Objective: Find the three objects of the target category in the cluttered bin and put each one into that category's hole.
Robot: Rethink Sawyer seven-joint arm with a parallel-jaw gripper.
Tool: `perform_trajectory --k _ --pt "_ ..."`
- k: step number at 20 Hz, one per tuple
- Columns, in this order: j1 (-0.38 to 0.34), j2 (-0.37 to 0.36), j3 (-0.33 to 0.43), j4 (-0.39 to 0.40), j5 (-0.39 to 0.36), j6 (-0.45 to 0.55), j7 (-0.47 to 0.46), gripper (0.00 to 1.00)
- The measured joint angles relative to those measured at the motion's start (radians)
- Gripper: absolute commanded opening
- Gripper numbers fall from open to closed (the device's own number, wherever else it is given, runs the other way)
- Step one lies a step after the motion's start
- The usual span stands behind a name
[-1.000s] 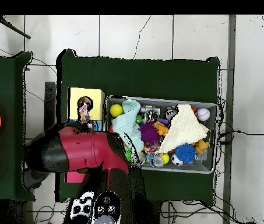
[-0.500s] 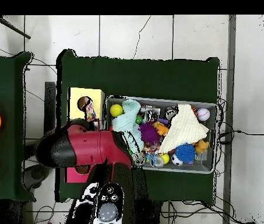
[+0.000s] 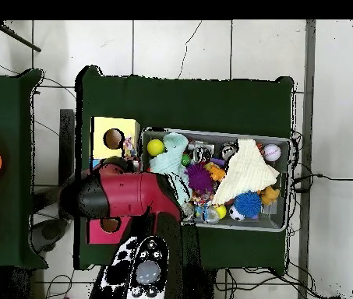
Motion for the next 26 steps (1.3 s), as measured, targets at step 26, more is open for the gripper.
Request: perform_trajectory --k 26 --pt "0.156 0.122 -0.141 -0.136 0.164 -0.007 0.0 0.0"
